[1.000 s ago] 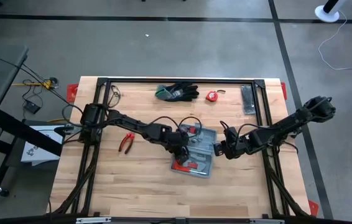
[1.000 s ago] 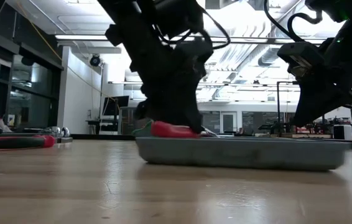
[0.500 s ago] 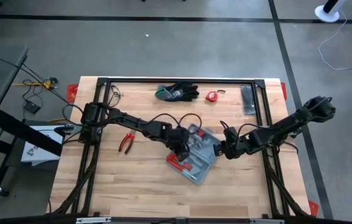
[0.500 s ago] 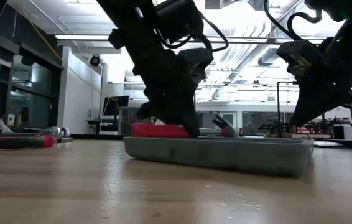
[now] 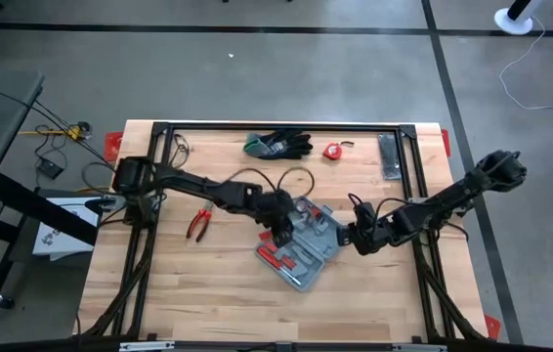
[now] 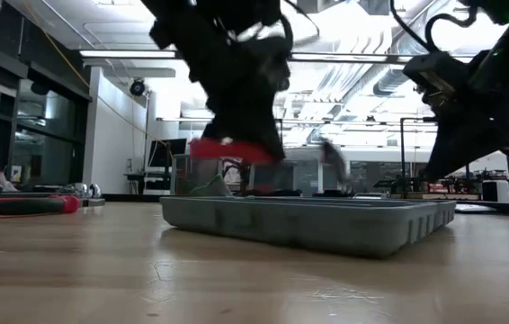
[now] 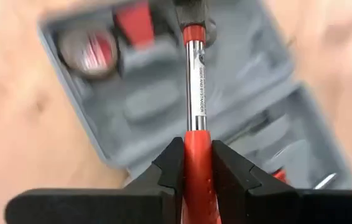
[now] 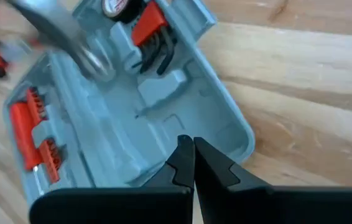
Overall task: Prefit tool cases
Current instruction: Put the hammer into the tool case
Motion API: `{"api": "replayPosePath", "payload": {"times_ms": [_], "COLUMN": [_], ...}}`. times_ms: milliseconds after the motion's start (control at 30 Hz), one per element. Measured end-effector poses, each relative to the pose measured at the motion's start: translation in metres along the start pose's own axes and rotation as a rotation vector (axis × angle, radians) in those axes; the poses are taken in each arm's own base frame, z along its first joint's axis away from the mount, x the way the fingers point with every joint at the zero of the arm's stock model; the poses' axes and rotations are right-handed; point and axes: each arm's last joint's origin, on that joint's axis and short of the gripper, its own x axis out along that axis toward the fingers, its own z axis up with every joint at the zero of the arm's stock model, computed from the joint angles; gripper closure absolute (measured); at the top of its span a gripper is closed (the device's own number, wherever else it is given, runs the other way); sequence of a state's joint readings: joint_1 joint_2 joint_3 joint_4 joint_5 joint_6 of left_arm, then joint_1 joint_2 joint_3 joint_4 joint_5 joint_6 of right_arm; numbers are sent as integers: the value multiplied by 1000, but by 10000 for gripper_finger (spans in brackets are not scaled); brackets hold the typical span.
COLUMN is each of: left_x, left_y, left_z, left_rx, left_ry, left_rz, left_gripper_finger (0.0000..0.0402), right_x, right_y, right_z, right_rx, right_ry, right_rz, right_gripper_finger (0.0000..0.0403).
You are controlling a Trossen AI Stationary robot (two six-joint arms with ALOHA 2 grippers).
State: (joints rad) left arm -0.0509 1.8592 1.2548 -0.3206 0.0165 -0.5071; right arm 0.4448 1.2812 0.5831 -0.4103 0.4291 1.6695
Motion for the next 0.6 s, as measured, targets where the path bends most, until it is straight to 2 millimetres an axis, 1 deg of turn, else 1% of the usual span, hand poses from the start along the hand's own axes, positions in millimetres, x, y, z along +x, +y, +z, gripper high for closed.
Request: {"api": "replayPosePath", "payload": {"times_ms": [133,267,367,467,600], "left_x": [-17,-34,-38,-41,-51], "left_y": [4,6,12,23,33], "left_z": [8,16,16,17,23], "left_rx": [53,156,205,217,214], "left_ry": [-36,-79,-56,-30,-46], "left_rz": [-1,-1,38,76,85], "left_gripper_finger": [355,356,357,357,357], "right_x": [-5,-10,-15,-16,-6], "right_y": [1,4,5,1,-10], "right_z": [-9,-20,-31,-40,-52], "right_rx": [21,53,72,87,95], "right_ry": [-6,38,82,103,141], "right_rz": [32,95,128,103,-23], "right_gripper_finger": [403,403,403,403,403]}}
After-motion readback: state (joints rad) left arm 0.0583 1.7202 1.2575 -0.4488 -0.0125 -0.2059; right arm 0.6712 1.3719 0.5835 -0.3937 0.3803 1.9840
